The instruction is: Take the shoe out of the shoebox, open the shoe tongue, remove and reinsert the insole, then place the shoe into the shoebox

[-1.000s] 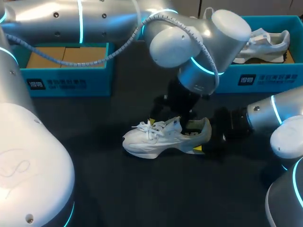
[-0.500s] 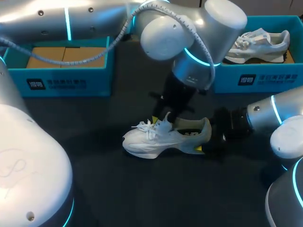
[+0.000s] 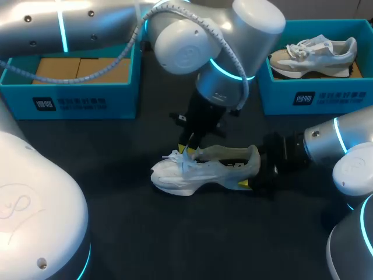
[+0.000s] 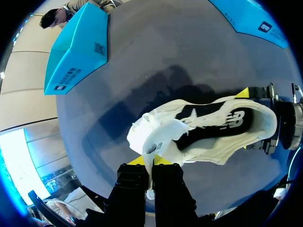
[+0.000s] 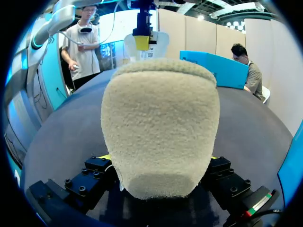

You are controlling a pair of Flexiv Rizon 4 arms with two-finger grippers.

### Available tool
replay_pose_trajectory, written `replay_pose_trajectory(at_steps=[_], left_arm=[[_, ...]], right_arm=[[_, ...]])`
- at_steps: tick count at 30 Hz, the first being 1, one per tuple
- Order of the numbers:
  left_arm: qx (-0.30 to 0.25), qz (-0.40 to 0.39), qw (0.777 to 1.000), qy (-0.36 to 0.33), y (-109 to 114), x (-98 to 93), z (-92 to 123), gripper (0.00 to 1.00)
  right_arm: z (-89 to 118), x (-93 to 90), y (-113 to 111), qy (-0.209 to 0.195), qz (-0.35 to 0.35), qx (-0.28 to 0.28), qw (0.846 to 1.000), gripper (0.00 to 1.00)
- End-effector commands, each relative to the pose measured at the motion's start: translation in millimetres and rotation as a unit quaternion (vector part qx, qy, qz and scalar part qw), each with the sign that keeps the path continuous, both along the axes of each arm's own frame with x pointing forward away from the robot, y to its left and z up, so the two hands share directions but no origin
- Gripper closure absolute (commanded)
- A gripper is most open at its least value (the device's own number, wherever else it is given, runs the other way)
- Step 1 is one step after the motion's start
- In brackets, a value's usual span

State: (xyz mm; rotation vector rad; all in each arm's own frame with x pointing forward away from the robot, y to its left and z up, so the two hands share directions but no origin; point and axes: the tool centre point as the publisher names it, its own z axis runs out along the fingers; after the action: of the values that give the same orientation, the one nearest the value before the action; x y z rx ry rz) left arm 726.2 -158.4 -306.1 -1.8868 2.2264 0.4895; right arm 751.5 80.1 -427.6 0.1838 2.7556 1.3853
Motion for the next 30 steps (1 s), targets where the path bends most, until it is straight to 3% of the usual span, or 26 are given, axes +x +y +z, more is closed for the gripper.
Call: replay_pose_trajectory(at_steps=[1, 30], left_arm=[[-0.011, -0.001, 1.0, -0.005, 17.8, -4.3, -3.3, 1.0], [0.028, 0.023, 0.999, -0.017, 70.9, -2.3, -59.1, 1.0]], right_arm=[[-4.5, 3.0, 5.0, 0.001, 0.0, -0.004, 1.0, 1.0], [-4.5, 3.0, 5.0, 0.001, 0.0, -0.004, 1.0, 1.0]])
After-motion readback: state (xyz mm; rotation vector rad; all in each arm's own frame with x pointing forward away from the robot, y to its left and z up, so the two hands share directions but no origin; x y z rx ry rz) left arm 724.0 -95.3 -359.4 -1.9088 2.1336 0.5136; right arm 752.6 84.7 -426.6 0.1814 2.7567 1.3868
